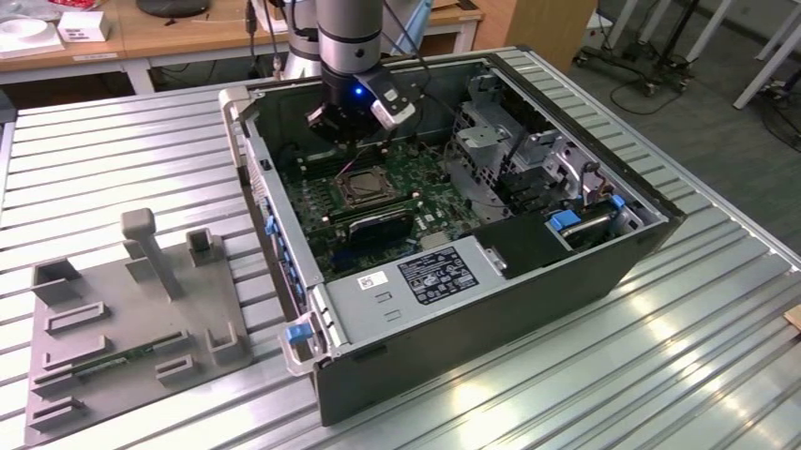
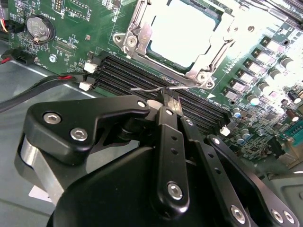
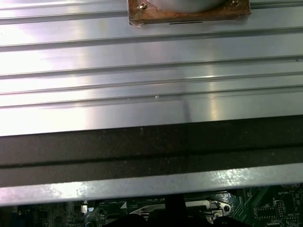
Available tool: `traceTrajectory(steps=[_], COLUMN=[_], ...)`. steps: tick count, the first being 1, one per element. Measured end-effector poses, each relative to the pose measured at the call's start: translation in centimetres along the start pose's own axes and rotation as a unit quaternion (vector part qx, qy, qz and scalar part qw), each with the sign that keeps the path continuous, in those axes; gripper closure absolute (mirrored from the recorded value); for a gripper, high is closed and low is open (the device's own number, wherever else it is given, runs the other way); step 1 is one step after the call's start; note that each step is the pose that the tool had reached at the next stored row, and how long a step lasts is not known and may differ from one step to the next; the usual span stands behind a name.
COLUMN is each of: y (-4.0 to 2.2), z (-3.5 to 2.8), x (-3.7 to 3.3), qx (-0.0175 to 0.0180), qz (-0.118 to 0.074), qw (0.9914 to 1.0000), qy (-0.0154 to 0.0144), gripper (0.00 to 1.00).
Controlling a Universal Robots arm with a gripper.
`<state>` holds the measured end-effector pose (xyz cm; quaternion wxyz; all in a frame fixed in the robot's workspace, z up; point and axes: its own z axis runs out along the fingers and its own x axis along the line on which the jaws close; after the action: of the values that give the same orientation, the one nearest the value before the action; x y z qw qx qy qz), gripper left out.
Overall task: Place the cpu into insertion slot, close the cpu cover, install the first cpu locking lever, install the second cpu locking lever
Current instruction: 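Install the first cpu locking lever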
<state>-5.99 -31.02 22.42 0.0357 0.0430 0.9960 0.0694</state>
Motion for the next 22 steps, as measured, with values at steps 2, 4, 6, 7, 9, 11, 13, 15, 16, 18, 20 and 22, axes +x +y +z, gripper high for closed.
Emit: traceTrajectory(steps=[2, 4, 6, 7, 9, 11, 13, 15, 16, 18, 20, 22], y=[-0.01, -0.02, -0.02, -0.02, -0.02, -0.01, -0.01, -0.01, -0.01, -0.02, -0.03, -0.03], z=[0.08, 0.15, 0.23, 0.26, 0.31, 0.35, 0.37, 0.42, 0.46, 0.55, 0.6, 0.6], x=[0.0, 0.0, -0.07, -0.11, -0.24, -0.36, -0.45, -0.48, -0.49, -0.52, -0.54, -0.54], qx=[0.0, 0.0, 0.0, 0.0001, 0.0001, 0.0, 0.0, 0.0, 0.0, 0.0, 0.0001, 0.0002], qz=[0.0, 0.0, 0.0, 0.0, 0.0, 0.0, 0.0, 0.0, 0.0, 0.0, 0.0, 0.0], qw=[1.0, 1.0, 1.0, 1.0, 1.0, 1.0, 1.0, 1.0, 1.0, 1.0, 1.0, 1.0], qy=[0.0, 0.0, 0.0, 0.0001, 0.0001, 0.0, 0.0, 0.0, 0.0, 0.0, 0.0001, 0.0001], gripper=[0.89, 0.89, 0.89, 0.89, 0.89, 0.89, 0.89, 0.89, 0.89, 0.89, 0.89, 0.89])
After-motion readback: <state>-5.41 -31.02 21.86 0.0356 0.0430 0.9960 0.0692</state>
